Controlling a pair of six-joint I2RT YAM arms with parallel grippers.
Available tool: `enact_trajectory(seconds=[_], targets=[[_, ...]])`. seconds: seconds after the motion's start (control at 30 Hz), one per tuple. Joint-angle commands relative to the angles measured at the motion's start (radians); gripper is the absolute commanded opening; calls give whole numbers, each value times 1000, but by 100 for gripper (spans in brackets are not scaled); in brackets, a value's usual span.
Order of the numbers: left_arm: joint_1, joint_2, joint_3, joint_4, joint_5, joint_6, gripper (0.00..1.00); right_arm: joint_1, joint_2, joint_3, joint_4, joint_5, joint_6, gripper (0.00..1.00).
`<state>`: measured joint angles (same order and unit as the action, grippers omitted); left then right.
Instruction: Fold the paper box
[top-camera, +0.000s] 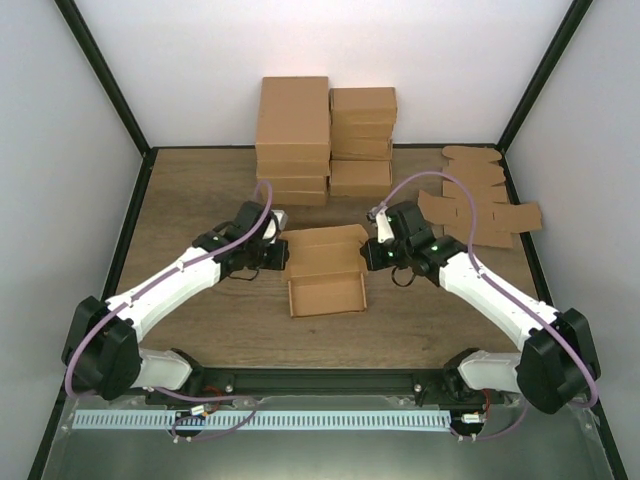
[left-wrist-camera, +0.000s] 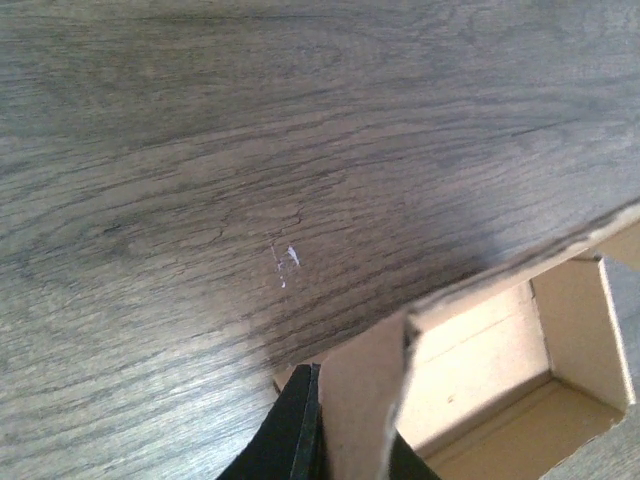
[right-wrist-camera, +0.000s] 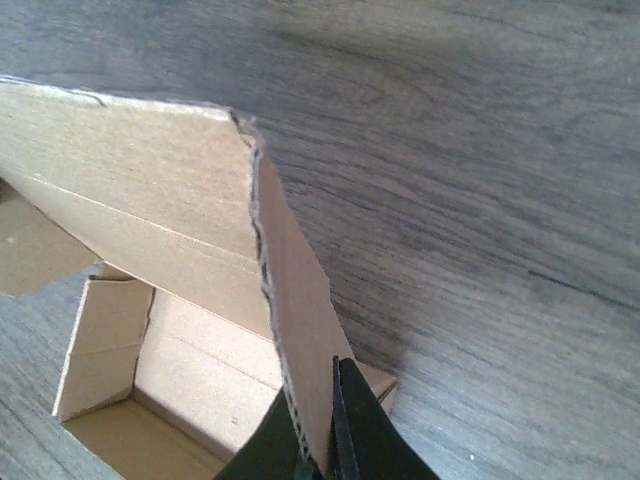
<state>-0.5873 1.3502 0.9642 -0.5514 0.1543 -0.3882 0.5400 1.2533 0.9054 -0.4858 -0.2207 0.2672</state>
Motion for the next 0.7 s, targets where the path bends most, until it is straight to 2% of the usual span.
enact_trajectory(seconds=[0.0,0.17,0.27,0.57,0.67], targets=[[-42,-40,6,104,-63,-87,4,59,-39,-42,95,85,109,4],[-127,-65,-54,267,-203,-207,4,144,-50,-117,253,294,248,5],[-139,-61,-86,324,-240,-255,4,178,-54,-151,329,373,298,3],[-147,-60,-191,458,-291,-410,6,197,-46,-269,477,423,311,1],[-174,-33,-189,458,-343,-427,7,201,-37,-290,494,423,301,1]])
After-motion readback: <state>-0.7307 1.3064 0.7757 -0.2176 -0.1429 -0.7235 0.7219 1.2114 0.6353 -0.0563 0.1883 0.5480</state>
